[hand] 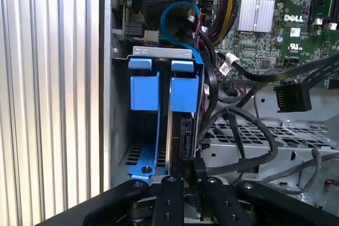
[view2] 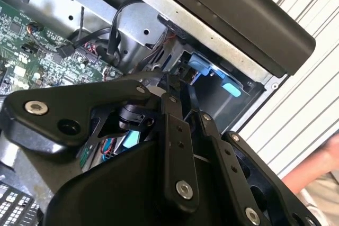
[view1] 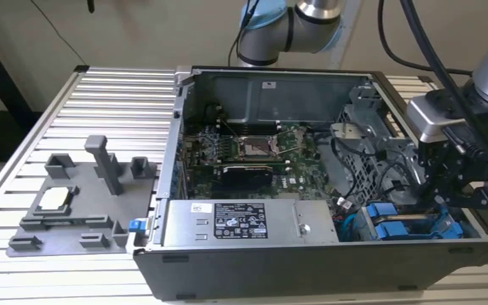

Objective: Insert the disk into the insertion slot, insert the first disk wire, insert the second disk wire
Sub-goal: 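Insert the first disk wire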

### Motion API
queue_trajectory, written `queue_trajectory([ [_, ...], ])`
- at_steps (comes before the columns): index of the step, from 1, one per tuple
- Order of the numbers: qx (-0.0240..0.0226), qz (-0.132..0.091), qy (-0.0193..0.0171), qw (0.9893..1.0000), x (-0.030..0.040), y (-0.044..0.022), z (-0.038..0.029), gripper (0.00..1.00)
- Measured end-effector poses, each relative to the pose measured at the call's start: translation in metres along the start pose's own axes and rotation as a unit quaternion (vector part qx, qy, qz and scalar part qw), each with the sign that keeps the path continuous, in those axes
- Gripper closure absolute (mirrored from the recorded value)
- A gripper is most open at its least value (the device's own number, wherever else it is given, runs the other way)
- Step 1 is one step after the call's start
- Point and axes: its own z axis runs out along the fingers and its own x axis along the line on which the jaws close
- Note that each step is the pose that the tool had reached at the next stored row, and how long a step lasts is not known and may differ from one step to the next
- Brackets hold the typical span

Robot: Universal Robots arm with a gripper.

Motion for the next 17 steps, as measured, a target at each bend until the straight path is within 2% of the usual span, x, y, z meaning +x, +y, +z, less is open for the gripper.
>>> queue_trajectory([
  [17,0.0002,0.000,-0.0003,1.0000,-0.0010,0.0002,0.0039,0.81],
])
